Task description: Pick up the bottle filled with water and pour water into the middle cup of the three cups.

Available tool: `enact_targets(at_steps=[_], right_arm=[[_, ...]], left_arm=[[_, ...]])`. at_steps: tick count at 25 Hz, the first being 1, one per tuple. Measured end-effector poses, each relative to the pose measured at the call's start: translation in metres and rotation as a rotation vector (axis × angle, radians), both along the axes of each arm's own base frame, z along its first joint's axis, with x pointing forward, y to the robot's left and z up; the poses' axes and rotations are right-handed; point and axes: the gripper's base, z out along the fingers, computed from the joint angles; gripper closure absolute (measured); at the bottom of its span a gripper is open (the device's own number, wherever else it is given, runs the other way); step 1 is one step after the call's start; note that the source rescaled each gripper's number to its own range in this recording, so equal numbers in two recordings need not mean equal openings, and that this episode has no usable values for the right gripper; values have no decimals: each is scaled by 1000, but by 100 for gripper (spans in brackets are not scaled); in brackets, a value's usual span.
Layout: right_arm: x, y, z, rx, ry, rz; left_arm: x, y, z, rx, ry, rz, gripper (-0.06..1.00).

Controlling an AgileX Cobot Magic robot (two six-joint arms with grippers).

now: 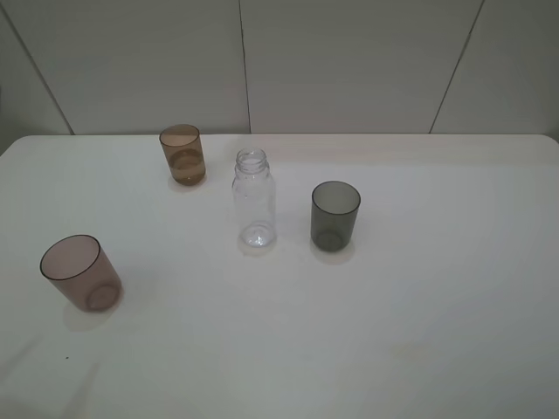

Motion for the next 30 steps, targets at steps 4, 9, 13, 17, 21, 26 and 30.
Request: enact_targets(at_steps=[4, 9, 13, 17, 21, 26, 30], right_arm=[[0, 0, 0, 0, 0, 0], [0, 0, 0, 0, 0, 0], [0, 0, 0, 0, 0, 0], [0, 0, 0, 0, 0, 0], [0, 0, 0, 0, 0, 0], [0, 0, 0, 0, 0, 0], [0, 0, 0, 0, 0, 0]], left_arm=[[-40, 22, 8, -40, -26, 34, 7], [-80, 44, 4, -49, -16, 63, 7], [-105, 57, -2, -45, -9, 73, 7], [-124, 65, -17, -72, -55, 66, 7], [-131, 68, -46, -94, -53, 59, 7], [-127, 62, -73, -122, -37, 40, 7], [-124, 59, -80, -68, -37, -5, 7]])
